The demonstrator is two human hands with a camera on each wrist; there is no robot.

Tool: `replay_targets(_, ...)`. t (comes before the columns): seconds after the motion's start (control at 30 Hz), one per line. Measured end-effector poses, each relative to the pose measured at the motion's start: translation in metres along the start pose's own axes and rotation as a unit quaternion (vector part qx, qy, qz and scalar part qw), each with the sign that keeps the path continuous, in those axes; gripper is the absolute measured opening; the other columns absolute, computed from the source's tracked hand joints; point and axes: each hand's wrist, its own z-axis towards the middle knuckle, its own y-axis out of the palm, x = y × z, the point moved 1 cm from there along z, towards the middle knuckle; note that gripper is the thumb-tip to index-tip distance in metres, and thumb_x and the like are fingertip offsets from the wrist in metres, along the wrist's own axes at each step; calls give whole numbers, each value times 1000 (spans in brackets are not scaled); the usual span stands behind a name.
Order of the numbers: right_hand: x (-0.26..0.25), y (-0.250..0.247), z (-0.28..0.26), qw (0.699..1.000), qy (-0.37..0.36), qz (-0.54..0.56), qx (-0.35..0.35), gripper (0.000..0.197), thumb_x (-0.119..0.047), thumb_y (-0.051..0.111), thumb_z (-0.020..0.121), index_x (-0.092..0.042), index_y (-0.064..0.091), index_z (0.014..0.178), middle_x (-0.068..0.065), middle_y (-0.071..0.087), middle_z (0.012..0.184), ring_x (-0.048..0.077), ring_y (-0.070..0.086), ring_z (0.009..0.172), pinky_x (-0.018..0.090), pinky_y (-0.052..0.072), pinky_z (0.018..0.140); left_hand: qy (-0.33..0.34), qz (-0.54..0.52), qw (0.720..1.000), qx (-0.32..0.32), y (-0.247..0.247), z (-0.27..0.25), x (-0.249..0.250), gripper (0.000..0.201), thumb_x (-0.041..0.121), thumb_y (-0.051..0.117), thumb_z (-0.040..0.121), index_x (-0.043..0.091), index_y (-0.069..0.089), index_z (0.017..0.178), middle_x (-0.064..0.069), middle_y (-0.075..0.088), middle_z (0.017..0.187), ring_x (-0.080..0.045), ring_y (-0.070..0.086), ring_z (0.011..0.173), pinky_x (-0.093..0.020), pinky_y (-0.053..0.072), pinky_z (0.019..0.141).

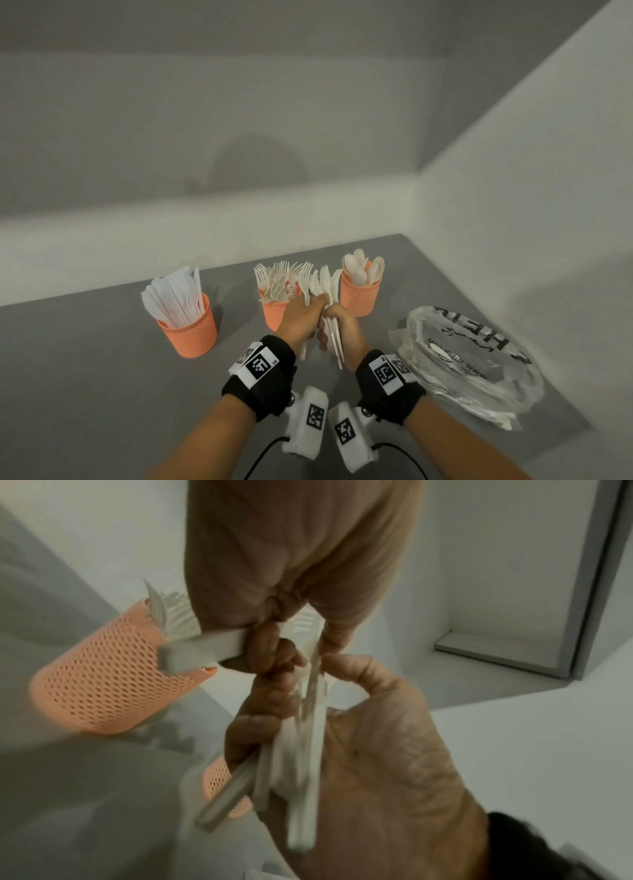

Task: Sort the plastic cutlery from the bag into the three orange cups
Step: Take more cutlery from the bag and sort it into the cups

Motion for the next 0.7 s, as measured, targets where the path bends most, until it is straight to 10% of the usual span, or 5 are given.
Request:
replay_targets(0.4,5,-9,10,999,-3,-24,21,23,-14,31,95,-10,48,109,2,41,58,8,42,37,20,37,39,82,-91,982,144,-21,19,15,25,27,36,98,6,44,87,-8,47,61,-13,43,40,-23,39,41)
replay_targets(0.6,-2,-2,10,992,-50,-110,45,22,-17,36,96,-14,53,82,2,47,59,9,42,36,22,36,38,120,35,982,143,-13,16,-1,7,17,62,83,13,59,88,-3,64,82,-17,61,75,-27,49,71)
replay_targets(0.7,3,2,14,989,-50,-133,46,26,-28,38,95,-16,62,94,-3,52,53,12,42,40,22,33,40,107,20,983,150,-6,15,-7,16,17,66,80,22,54,89,-5,66,83,-24,65,77,-40,55,79)
